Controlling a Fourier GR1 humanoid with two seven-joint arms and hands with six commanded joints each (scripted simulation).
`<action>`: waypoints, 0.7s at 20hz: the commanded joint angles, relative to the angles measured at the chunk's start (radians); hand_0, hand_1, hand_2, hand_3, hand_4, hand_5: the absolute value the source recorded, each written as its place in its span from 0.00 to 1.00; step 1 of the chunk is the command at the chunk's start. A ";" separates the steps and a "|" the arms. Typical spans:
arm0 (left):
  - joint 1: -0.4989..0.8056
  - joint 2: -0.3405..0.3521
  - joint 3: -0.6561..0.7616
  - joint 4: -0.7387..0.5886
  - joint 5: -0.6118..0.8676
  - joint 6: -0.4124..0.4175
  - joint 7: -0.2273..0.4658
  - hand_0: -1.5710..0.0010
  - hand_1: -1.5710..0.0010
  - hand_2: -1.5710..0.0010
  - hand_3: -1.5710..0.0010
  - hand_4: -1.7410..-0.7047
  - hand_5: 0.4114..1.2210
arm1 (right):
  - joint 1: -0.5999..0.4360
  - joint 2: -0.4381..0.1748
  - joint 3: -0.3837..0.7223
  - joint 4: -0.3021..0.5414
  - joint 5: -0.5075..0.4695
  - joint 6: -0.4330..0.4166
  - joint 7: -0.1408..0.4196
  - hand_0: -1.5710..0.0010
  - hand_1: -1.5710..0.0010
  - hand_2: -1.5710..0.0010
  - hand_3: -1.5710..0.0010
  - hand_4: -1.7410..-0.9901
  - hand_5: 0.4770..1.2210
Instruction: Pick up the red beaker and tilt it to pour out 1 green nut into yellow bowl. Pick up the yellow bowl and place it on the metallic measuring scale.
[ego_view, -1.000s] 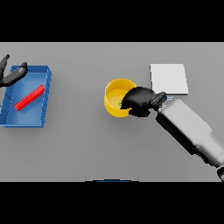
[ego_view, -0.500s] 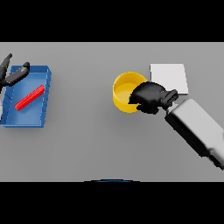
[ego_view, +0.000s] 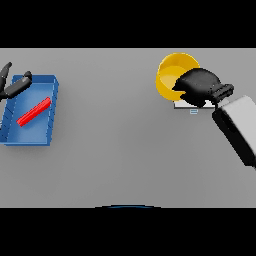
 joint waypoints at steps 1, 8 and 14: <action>0.012 -0.005 -0.005 -0.012 -0.001 0.003 -0.004 1.00 1.00 1.00 1.00 0.86 0.41 | -0.010 -0.001 -0.006 0.033 0.005 -0.022 -0.010 0.00 0.00 0.01 0.27 0.00 1.00; 0.022 0.004 -0.001 -0.061 0.008 0.005 0.052 1.00 1.00 1.00 1.00 0.85 0.45 | -0.044 -0.010 -0.047 0.238 0.004 -0.110 -0.051 0.00 0.00 0.03 0.26 0.00 1.00; -0.009 -0.003 -0.011 -0.018 -0.009 0.004 0.064 1.00 1.00 1.00 1.00 0.85 0.49 | -0.070 0.029 -0.057 0.389 0.006 -0.165 -0.065 0.00 0.00 0.11 0.15 0.00 1.00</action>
